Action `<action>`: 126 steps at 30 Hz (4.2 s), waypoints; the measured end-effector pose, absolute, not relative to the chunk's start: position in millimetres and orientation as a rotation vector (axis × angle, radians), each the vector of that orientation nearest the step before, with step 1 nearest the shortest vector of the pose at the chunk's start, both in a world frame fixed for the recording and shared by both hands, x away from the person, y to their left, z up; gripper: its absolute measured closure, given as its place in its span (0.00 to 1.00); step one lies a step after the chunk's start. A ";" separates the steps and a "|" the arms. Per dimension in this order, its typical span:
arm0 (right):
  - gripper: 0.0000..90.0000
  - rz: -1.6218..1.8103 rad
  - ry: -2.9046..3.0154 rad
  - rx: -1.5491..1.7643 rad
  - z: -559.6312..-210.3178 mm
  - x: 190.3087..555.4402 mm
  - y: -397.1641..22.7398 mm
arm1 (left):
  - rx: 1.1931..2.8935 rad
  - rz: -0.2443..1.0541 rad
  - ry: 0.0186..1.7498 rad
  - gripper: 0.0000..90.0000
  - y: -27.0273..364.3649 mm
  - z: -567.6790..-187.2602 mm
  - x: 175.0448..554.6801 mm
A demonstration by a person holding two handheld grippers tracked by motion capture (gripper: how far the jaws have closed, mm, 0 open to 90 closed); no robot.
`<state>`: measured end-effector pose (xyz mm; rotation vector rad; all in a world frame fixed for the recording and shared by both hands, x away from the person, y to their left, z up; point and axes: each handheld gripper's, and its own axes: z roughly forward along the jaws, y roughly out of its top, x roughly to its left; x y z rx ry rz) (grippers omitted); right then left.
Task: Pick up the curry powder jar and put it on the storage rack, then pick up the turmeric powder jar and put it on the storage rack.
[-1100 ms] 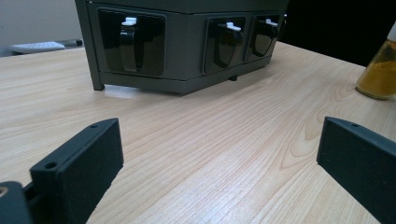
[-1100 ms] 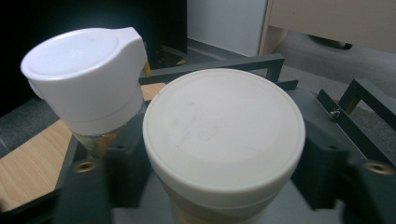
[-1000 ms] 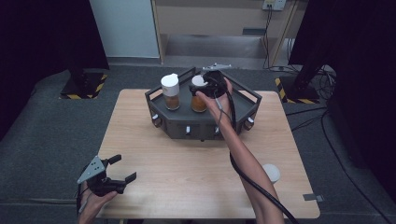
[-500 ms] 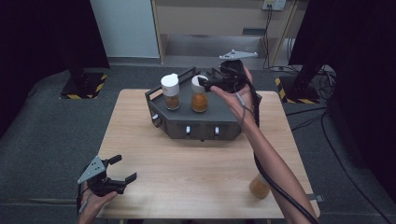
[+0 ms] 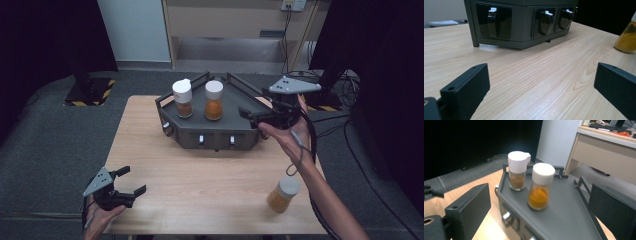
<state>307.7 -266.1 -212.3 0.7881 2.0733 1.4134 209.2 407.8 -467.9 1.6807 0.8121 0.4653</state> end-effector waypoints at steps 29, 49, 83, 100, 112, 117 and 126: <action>0.04 1.270 1.753 1.181 -314.8 180.3 -352.5 | 1.688 0.475 0.809 0.00 406.6 -466.4 206.8; 0.05 1.108 1.638 1.368 -387.5 159.8 -359.5 | 1.692 0.475 0.806 0.00 407.2 -466.3 206.9; 0.05 1.115 1.648 1.400 -413.6 162.1 -366.3 | 1.694 0.464 0.793 0.00 406.9 -467.3 209.1; 0.05 1.255 1.706 1.290 -371.7 158.6 -375.7 | 1.701 0.463 0.796 0.00 406.3 -466.5 209.3; 0.04 1.338 1.876 1.163 -339.9 161.3 -372.6 | 1.708 0.466 0.794 0.00 405.7 -465.7 209.1; 0.05 1.350 1.931 1.122 -334.1 160.9 -367.2 | 1.707 0.467 0.794 0.00 406.0 -465.7 208.9; 0.06 1.308 2.031 1.113 -341.9 167.2 -356.1 | 1.706 0.466 0.795 0.00 405.2 -465.7 208.8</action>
